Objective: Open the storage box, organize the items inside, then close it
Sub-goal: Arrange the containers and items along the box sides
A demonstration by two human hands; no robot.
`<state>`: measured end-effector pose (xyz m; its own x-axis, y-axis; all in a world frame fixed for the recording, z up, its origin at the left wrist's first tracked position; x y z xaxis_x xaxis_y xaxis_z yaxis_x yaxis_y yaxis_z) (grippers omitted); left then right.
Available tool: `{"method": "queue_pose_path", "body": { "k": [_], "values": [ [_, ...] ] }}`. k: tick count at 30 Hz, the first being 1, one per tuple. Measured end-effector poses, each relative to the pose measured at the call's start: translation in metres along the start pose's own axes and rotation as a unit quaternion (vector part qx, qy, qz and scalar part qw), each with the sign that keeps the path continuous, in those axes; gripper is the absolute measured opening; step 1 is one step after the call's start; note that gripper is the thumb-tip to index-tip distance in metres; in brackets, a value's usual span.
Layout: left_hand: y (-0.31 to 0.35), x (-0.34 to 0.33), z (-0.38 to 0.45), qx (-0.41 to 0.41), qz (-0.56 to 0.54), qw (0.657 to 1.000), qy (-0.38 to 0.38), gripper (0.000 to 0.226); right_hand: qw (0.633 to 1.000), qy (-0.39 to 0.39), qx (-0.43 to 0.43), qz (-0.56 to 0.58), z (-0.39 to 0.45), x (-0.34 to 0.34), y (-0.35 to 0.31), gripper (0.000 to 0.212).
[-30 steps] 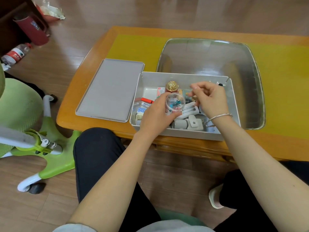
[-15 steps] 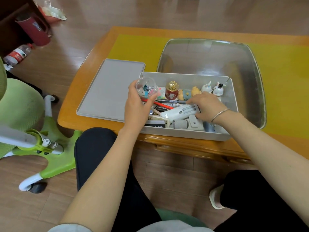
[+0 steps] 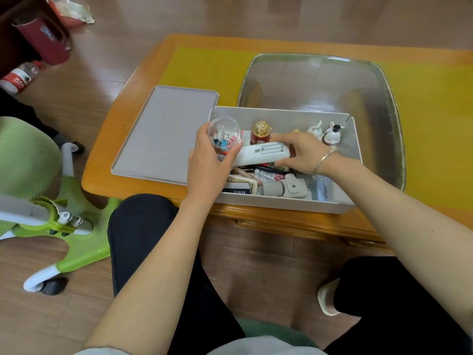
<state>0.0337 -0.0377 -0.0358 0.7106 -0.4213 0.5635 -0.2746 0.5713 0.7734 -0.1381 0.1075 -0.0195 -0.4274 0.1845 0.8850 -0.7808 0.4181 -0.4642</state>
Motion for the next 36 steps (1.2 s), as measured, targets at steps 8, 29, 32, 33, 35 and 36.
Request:
{"method": "queue_pose_path", "body": {
  "k": [8, 29, 32, 33, 35, 36],
  "values": [
    [0.001, 0.000, -0.001, 0.007, 0.000, 1.000, -0.003, 0.069, 0.986, 0.118, -0.063, 0.096, 0.009, -0.001, -0.014, 0.026],
    [0.001, -0.003, -0.001, 0.029, 0.056, 0.998, -0.020, 0.074, 0.991, -0.013, -0.114, -0.064, 0.013, -0.029, -0.002, 0.021],
    [0.000, -0.003, -0.001, 0.030, 0.053, 0.998, -0.019, 0.074, 0.993, 0.000, -0.118, -0.007, 0.011, -0.033, -0.005, 0.023],
    [0.000, -0.003, -0.001, 0.030, 0.052, 0.998, -0.019, 0.074, 0.993, -0.002, -0.117, 0.010, 0.011, -0.034, -0.006, 0.023],
    [0.000, -0.003, -0.001, 0.026, 0.052, 0.998, -0.019, 0.073, 0.993, -0.012, -0.118, 0.029, 0.011, -0.035, -0.007, 0.019],
    [0.001, -0.003, -0.001, 0.023, 0.053, 0.998, -0.018, 0.073, 0.992, -0.017, -0.120, 0.033, 0.011, -0.036, -0.007, 0.014]
  ]
}}
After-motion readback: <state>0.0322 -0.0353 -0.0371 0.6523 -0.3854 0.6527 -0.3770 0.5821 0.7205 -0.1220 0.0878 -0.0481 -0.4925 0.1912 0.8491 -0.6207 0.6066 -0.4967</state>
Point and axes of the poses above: each hand's wrist, its own z-axis towards the middle knuckle, its own x-axis out of the back of the hand, y = z × x, the point moved 2 cm from there along z, towards the middle knuckle, and after that the axes turned 3 degrees about -x, right-handed, at the moved point
